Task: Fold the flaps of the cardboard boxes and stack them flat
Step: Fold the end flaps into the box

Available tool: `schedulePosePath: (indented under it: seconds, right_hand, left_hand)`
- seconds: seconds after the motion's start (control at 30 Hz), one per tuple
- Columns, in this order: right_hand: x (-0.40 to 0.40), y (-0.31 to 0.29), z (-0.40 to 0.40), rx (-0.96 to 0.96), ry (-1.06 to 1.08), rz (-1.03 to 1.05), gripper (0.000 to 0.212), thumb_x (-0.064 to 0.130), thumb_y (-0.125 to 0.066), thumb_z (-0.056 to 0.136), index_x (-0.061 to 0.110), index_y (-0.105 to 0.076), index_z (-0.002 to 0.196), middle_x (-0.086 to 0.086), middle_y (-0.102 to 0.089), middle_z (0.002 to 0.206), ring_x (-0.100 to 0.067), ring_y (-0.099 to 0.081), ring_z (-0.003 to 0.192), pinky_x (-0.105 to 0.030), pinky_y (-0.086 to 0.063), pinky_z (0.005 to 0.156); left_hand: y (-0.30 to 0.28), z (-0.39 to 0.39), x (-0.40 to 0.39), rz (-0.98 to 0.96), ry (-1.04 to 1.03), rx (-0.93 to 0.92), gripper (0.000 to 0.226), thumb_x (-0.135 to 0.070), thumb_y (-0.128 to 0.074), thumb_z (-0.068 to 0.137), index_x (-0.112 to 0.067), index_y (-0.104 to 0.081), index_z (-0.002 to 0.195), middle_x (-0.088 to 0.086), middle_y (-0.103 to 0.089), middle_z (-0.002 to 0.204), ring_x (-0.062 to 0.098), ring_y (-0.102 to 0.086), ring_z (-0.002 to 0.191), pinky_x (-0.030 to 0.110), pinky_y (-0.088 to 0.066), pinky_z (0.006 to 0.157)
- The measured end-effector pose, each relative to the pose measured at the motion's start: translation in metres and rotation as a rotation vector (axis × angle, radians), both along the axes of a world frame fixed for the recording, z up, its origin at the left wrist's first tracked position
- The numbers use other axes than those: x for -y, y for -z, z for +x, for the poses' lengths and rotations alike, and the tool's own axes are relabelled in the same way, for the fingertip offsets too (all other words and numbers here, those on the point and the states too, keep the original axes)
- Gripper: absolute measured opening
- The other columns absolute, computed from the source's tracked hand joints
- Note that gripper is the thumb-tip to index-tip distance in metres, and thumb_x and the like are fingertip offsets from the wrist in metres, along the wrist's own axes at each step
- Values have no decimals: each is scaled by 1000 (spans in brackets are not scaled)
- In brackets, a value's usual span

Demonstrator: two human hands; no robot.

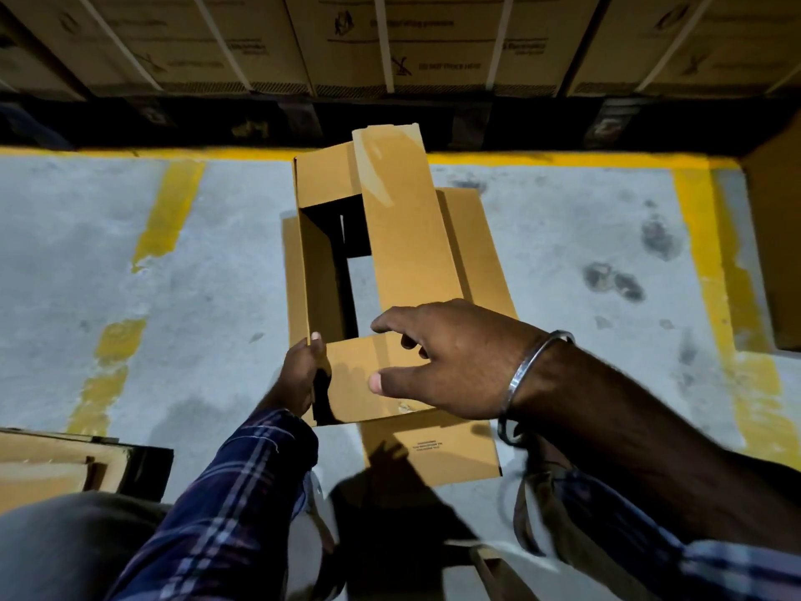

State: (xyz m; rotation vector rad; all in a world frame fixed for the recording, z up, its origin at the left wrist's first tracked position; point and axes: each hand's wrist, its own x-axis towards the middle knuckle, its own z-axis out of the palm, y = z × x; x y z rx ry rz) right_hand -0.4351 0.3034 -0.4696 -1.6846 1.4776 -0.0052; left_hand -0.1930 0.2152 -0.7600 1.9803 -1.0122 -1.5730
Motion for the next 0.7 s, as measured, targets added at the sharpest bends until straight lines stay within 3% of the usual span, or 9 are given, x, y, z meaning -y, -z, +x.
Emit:
schedulePosePath:
  seconds: [0.13, 0.3, 0.37, 0.43, 0.53, 0.6, 0.67, 0.7]
  right_hand:
    - [0, -2, -2, 4, 9, -16, 65, 56, -60, 94, 32, -41, 151, 2, -54, 144, -19, -55, 122, -30, -44, 89]
    - [0, -4, -4, 9, 26, -23, 63, 56, -62, 94, 32, -44, 149, 0, -56, 140, -20, -57, 117, -32, -48, 92]
    - [0, -4, -6, -1, 37, -27, 63, 56, -62, 94, 32, -44, 149, 1, -57, 138, -19, -57, 114, -33, -49, 92]
    - [0, -3, -8, -9, 53, -29, 64, 57, -62, 93, 33, -43, 149, 1, -57, 138, -20, -57, 115, -36, -50, 95]
    - [-1, -6, -11, -11, 70, -33, 62, 58, -64, 92, 34, -47, 146, 0, -59, 134, -20, -58, 111, -36, -51, 93]
    - [1, -10, -14, 5, 84, -39, 55, 56, -64, 92, 31, -53, 140, 2, -61, 126, -18, -59, 103, -35, -51, 89]
    - [4, -11, -20, -6, 109, -62, 54, 55, -64, 92, 29, -54, 138, 1, -62, 126, -20, -60, 103, -36, -52, 91]
    - [6, -12, -26, -25, 128, -73, 56, 56, -63, 93, 29, -53, 141, -1, -61, 130, -22, -60, 107, -37, -51, 93]
  left_hand:
    - [0, -3, 1, 11, 31, 69, 38, -45, -46, 108, -12, -58, 94, 10, -62, 91, 31, -63, 87, 41, -48, 78]
    - [4, -15, 12, 5, 138, 231, 61, -62, -55, 90, -4, -56, 111, 24, -65, 112, 43, -64, 104, 52, -53, 92]
    - [-18, -32, 10, -48, 225, 380, 43, -44, -58, 100, -3, -52, 112, 24, -62, 116, 39, -61, 102, 43, -48, 83]
    - [-33, -43, 8, -194, 316, 548, 31, -27, -63, 98, -4, -49, 114, 25, -57, 119, 43, -58, 107, 44, -45, 78]
    - [-42, -55, 10, -454, 523, 823, 62, -19, -72, 87, -8, -45, 141, 22, -45, 145, 42, -45, 131, 52, -46, 101]
    - [-50, -70, 8, -544, 670, 754, 48, -24, -70, 89, -13, -54, 133, 16, -55, 135, 36, -54, 123, 48, -51, 98]
    - [-58, -89, -1, -431, 733, 471, 24, -27, -65, 94, -13, -63, 113, 9, -64, 113, 27, -63, 104, 45, -55, 89]
    - [-59, -98, -7, -355, 705, 294, 22, -29, -63, 93, -9, -65, 103, 10, -64, 103, 24, -63, 96, 46, -56, 87]
